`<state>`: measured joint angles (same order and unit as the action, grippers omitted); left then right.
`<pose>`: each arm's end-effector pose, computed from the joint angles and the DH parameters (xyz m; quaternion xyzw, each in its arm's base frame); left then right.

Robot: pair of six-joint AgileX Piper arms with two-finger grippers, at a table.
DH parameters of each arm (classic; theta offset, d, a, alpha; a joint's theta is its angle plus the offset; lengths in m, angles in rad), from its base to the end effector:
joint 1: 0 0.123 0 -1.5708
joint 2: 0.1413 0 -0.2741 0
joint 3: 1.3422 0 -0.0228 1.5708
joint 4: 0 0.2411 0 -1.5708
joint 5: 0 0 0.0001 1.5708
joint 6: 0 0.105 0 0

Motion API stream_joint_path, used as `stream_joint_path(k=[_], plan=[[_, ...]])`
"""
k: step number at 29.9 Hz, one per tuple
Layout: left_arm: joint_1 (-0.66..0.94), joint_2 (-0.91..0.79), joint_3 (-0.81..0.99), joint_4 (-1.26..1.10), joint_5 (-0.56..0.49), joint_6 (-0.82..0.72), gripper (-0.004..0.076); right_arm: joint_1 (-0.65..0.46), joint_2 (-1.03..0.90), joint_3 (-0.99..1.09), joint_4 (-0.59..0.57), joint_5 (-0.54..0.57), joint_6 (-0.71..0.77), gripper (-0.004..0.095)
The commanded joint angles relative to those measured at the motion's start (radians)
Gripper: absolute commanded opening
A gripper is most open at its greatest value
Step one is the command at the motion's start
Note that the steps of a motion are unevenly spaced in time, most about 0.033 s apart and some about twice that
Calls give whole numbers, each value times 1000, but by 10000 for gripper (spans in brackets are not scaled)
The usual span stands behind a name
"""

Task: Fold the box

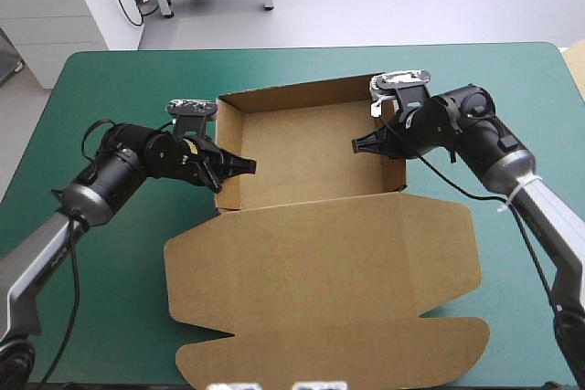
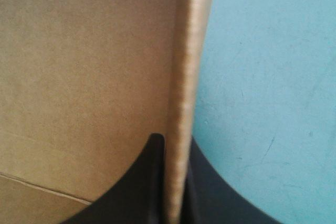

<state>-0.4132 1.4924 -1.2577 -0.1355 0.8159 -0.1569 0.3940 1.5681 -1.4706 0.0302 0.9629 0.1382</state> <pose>0.2880 -0.1376 0.2981 0.0924 0.9480 -0.1424 0.2692 0.3113 0.1322 0.3280 -0.1173 0.9483 0.0913 0.2802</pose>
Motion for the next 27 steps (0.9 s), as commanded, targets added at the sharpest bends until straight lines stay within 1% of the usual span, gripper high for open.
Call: stream_joint_path(k=[1,4,7,10,13,18,25,27], plan=[[-8,29,-85,21,-92,49,-8,16,-24,-30,54,90,-34,-15],[-8,99,-152,21,-22,49,-8,16,23,-30,52,144,-35,-15],[-8,157,-214,21,38,54,-8,16,61,-30,62,141,-27,-15],[-8,207,-256,21,72,44,-8,16,101,-30,64,135,-11,-15],[-8,246,-274,21,80,11,-8,16,144,-30,71,135,5,-15],[-8,287,-276,28,84,11,-8,16,193,-30,109,126,-3,-15],[-8,298,-276,40,63,34,-6,16,198,-33,91,117,-40,-14],[-8,298,-276,39,65,73,-6,16,198,-33,70,125,-40,8]])
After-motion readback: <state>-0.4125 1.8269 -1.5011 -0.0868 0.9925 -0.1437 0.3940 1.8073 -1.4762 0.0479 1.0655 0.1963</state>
